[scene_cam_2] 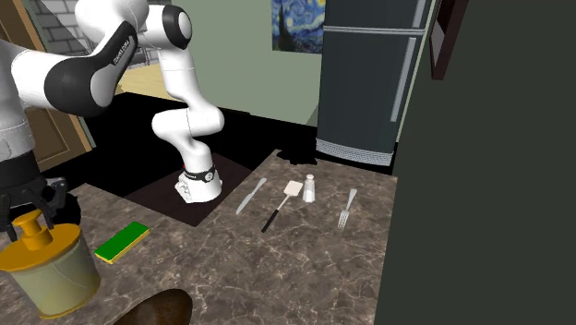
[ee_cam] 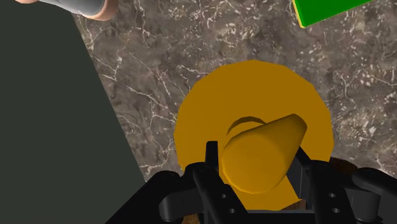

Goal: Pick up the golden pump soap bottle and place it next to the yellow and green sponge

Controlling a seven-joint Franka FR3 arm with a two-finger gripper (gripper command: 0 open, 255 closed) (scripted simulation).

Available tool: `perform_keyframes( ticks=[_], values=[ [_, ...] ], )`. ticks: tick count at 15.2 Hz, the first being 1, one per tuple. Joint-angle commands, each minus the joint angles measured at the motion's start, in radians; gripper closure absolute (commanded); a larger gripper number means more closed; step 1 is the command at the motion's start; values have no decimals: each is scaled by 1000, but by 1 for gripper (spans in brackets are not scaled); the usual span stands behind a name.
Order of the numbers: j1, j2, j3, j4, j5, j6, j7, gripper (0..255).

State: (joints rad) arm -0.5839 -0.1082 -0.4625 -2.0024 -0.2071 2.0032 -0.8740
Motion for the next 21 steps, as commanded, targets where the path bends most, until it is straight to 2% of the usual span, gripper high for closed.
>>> perform_keyframes(
  ticks=[1, 17, 21],
  values=[
    [-2, 2, -2, -23, -1, 26, 2, 255],
    [-9, 75, -17, -169, 13, 240, 10, 255],
    [-9, 78, -17, -173, 13, 247, 10, 255]
  ],
)
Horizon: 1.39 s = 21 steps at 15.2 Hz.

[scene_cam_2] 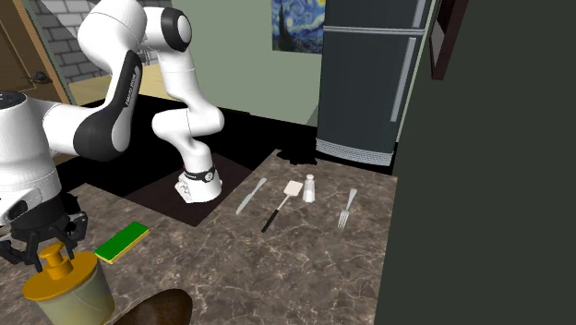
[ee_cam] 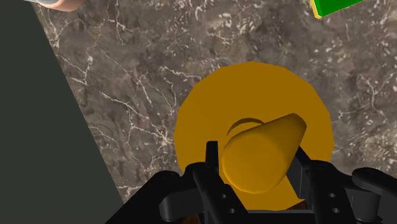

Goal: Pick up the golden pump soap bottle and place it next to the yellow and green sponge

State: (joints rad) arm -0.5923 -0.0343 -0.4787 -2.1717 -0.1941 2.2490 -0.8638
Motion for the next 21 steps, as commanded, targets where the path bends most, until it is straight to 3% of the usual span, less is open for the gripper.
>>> perform_keyframes(
  ticks=[1, 4, 5, 10, 14, 21],
  values=[
    [-1, 4, -1, -4, 0, 1, 0, 255],
    [-1, 4, -1, -3, 0, 1, 0, 255],
    [-1, 2, -1, -7, -1, 2, 1, 0],
    [-1, 4, -1, -4, 0, 1, 0, 0],
    [10, -65, 16, 57, -22, -126, 18, 0],
    [9, -65, 16, 57, -22, -126, 18, 0]
  ],
)
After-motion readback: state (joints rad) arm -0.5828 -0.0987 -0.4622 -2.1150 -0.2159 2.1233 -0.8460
